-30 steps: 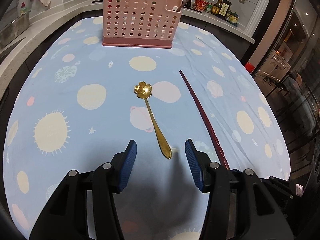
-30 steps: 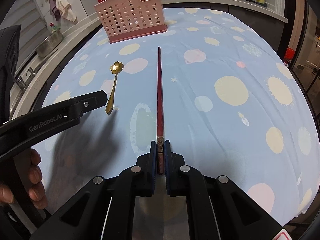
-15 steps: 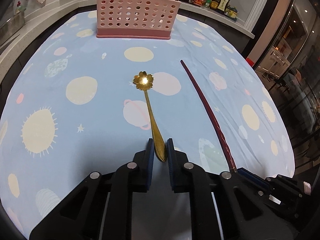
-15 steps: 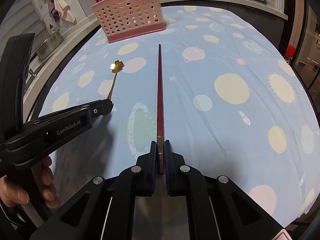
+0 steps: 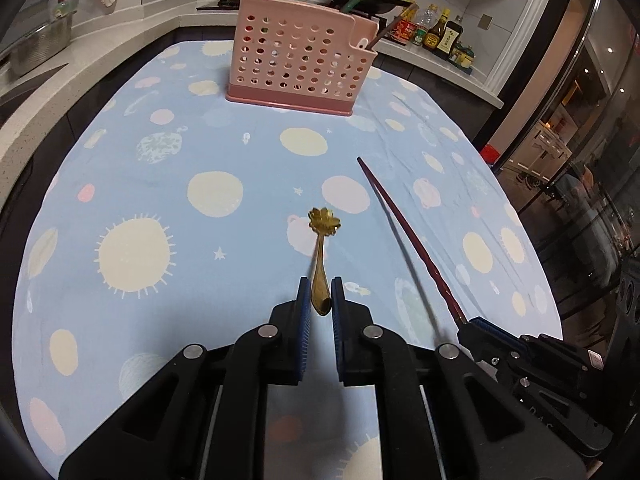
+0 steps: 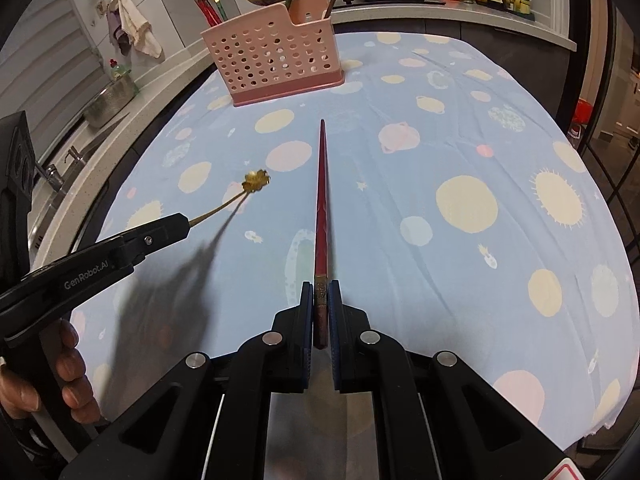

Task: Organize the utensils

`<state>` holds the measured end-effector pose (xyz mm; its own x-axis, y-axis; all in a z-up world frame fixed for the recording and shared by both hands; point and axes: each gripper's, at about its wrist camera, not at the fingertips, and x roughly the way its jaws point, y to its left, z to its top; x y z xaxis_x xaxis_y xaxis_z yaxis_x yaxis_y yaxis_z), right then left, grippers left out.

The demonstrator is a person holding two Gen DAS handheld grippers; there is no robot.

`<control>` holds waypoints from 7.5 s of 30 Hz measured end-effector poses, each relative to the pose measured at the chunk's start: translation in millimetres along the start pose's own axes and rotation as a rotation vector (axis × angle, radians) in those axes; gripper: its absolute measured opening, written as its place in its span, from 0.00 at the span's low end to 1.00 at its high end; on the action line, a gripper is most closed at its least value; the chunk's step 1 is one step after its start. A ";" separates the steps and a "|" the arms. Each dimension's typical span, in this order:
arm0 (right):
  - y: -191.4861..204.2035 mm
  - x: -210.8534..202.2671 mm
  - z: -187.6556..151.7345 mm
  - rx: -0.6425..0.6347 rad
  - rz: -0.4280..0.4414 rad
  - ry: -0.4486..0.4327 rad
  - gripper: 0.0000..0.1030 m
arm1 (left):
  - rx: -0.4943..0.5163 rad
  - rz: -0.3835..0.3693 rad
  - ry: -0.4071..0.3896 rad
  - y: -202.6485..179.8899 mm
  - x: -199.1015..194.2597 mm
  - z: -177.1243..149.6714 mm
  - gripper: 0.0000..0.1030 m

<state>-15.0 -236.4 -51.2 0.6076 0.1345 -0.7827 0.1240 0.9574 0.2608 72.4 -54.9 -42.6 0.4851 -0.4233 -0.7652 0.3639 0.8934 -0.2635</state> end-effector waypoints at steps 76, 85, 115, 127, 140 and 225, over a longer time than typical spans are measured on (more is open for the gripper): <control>48.3 22.4 363.6 -0.050 0.090 -0.440 0.08 | 0.069 0.146 -0.270 42.2 24.8 294.8 0.02; 48.3 10.3 350.5 -0.071 0.037 -0.467 0.40 | 0.031 0.163 -0.286 43.8 21.8 287.0 0.34; 55.5 -21.0 212.6 -0.110 -0.071 -0.317 0.59 | 0.037 0.260 -0.288 13.6 -37.7 202.0 0.72; 55.9 -29.5 183.3 -0.119 -0.115 -0.287 0.61 | 0.038 0.277 -0.277 3.4 -44.0 175.4 0.84; 48.5 -37.7 165.8 -0.092 -0.137 -0.313 0.85 | 0.026 0.290 -0.245 2.4 -45.2 151.3 0.89; 24.7 -19.3 138.6 -0.062 -0.247 -0.241 0.94 | -0.027 0.412 -0.196 25.0 -34.7 117.9 0.93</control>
<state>85.1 -250.7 48.7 0.7335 -0.1605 -0.6604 0.2471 0.9682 0.0392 158.4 -35.6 46.7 0.7272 -0.0502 -0.6846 0.0895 0.9957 0.0220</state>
